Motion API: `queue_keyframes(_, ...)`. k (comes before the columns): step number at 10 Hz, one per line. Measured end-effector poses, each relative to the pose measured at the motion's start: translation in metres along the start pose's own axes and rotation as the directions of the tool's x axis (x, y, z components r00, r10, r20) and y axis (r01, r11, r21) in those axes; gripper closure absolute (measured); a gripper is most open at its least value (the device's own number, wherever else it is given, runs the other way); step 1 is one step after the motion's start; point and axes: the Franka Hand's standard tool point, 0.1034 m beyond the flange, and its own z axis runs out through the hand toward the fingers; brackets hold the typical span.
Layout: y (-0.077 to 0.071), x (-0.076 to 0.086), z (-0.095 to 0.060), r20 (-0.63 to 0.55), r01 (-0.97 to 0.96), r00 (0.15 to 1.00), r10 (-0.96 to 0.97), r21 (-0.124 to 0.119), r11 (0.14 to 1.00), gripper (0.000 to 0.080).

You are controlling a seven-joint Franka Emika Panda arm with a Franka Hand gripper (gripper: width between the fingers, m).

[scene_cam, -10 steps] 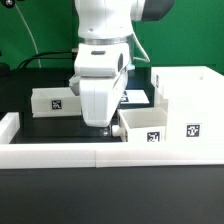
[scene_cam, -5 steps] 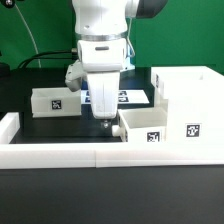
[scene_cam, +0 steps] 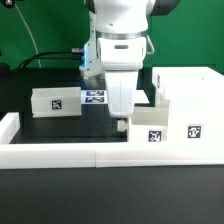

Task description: Assemble drawer

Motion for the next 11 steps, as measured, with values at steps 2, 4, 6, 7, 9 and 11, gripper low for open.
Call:
queue_keyframes(2,0.003,-0.002,-0.002,0.006,-0.015,1.0,0.015,0.006,1.0,0.0151)
queue_keyframes(4,0.005,-0.021,-0.001,0.006,-0.023,1.0,0.023,0.0,1.0,0.0151)
queue_keyframes(6,0.007,-0.039,-0.001,0.004,-0.025,1.0,0.025,0.001,1.0,0.0151)
queue_keyframes(7,0.011,-0.039,-0.002,0.004,-0.024,1.0,0.024,-0.001,1.0,0.0151)
queue_keyframes(9,0.011,-0.039,-0.002,0.004,-0.024,1.0,0.024,-0.001,1.0,0.0151)
queue_keyframes(11,0.013,-0.049,0.002,-0.001,0.088,0.996,-0.088,0.005,0.996,0.0151)
